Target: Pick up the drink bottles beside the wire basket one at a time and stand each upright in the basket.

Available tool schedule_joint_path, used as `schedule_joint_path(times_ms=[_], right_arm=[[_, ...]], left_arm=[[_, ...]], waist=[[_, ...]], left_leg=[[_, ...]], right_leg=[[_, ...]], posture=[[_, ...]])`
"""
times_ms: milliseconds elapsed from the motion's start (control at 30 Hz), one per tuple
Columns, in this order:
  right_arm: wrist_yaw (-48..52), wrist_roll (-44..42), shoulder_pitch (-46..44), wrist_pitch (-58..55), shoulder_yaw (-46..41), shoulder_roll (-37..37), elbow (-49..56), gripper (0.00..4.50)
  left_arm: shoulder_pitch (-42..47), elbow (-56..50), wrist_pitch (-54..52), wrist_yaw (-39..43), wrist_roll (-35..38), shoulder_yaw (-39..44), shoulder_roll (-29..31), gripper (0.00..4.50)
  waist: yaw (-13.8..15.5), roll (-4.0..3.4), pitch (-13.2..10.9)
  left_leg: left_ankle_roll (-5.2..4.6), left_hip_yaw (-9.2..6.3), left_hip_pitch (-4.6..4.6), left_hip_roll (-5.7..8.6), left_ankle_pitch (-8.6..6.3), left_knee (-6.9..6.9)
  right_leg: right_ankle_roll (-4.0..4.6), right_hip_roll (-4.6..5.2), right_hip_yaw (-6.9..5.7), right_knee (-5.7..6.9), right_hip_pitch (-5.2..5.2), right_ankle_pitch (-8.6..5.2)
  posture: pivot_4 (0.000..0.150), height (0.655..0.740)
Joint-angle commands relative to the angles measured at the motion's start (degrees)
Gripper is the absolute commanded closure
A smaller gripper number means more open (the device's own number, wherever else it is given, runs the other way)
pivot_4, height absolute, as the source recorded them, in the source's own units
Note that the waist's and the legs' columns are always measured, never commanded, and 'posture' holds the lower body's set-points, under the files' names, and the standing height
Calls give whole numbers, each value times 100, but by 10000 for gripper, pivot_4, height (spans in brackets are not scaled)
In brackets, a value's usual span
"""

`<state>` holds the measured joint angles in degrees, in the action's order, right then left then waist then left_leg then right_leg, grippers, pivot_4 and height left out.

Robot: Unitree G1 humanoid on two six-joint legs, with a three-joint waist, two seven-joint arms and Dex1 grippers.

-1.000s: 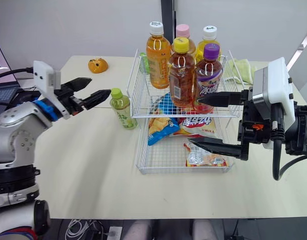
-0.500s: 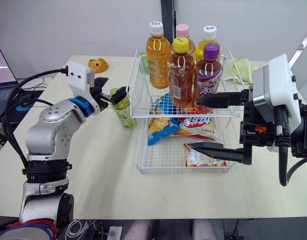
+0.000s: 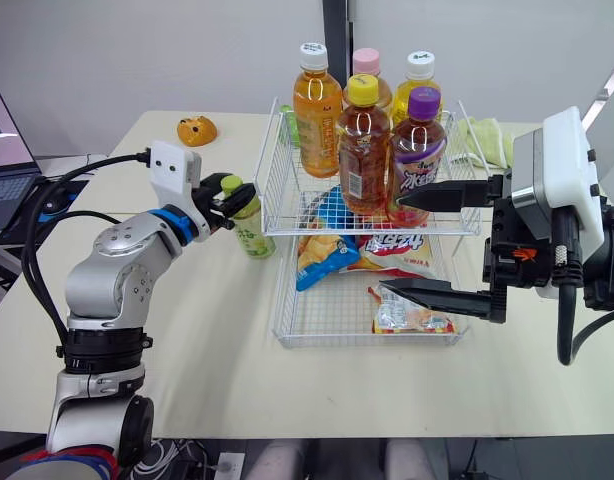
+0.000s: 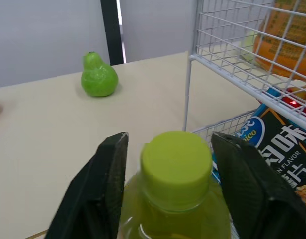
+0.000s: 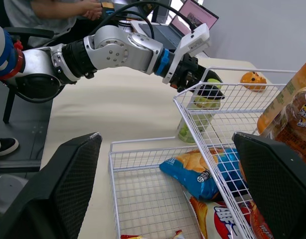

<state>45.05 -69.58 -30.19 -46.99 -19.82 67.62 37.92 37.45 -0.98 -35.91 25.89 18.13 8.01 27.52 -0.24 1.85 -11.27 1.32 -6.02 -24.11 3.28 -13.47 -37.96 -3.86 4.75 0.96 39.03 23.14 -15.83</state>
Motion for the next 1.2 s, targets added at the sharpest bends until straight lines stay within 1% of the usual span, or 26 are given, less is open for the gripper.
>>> schedule_joint_path(times_ms=[33,267,333,433,533,633,700,767,867,967,1100,1200], right_arm=[[29,114,15,124,-39,-45,38,0],[202,571,341,340,-16,-220,69,0],[393,772,500,457,-79,-241,-9,0],[646,1056,689,633,-186,-227,-145,0],[784,1143,774,684,-329,-201,-253,0],[887,1177,866,665,-494,-159,-283,0],[914,1186,897,647,-560,-143,-286,0],[910,1183,891,630,-571,-143,-281,0],[823,1160,792,584,-533,-131,-290,0],[735,1123,689,534,-482,-134,-277,0],[665,1124,640,475,-473,-140,-261,0],[612,1125,606,422,-476,-131,-267,0]], left_arm=[[108,-120,-4,48,100,49,-6,31079],[30,-239,-56,288,281,305,218,31458],[81,-272,-47,438,386,405,346,31458],[306,-230,-143,773,655,608,695,31458],[875,32,-458,1330,1172,862,1202,31458],[1734,543,-755,1973,1565,931,1739,31458],[2427,1005,-921,2317,1719,900,1998,31458],[2961,1382,-1001,2543,1769,819,2121,31458],[4046,1961,-1212,3042,1850,525,2103,31458],[4835,2396,-1428,3374,1844,235,1893,31458],[5355,2851,-1425,3836,1617,-198,1634,31458],[5452,2965,-1306,4164,1401,-603,1417,31458]], waist=[[1,0,0],[-2,0,0],[1,1,0],[-5,1,-1],[-6,5,-3],[-11,7,-4],[-17,7,-4],[-20,7,-4],[-21,8,-4],[-20,10,-6],[-57,9,-5],[-122,9,-5]], left_leg=[[0,0,0,0,0,0],[0,0,0,0,0,0],[0,-1,0,-1,0,1],[0,-2,-2,0,0,0],[1,-6,-4,-3,1,-1],[2,-10,-11,-8,1,-1],[2,-9,-13,-4,1,-1],[2,-10,-16,-2,1,-1],[2,-10,-14,-1,1,1],[7,-8,-20,0,6,-5],[6,-10,-21,1,7,-3],[6,-13,-21,-1,7,-1]], right_leg=[[0,0,0,0,0,0],[0,0,0,-1,0,0],[0,-1,-1,-1,1,0],[0,-2,-2,-2,1,0],[0,-7,-5,1,4,0],[2,-14,-9,-2,6,1],[1,-13,-9,-6,5,1],[0,-13,-11,-8,5,0],[-1,-11,-12,-9,3,0],[-4,-15,-17,-4,1,2],[-6,-14,-12,-4,4,2],[-5,-14,-12,-2,5,2]], posture=[[1500,7400],[1500,7400],[1500,7400],[1500,7400],[1500,7400],[1500,7400],[1500,7400],[1500,7400],[1500,7400],[1500,7400],[1500,7400],[1500,7400]])
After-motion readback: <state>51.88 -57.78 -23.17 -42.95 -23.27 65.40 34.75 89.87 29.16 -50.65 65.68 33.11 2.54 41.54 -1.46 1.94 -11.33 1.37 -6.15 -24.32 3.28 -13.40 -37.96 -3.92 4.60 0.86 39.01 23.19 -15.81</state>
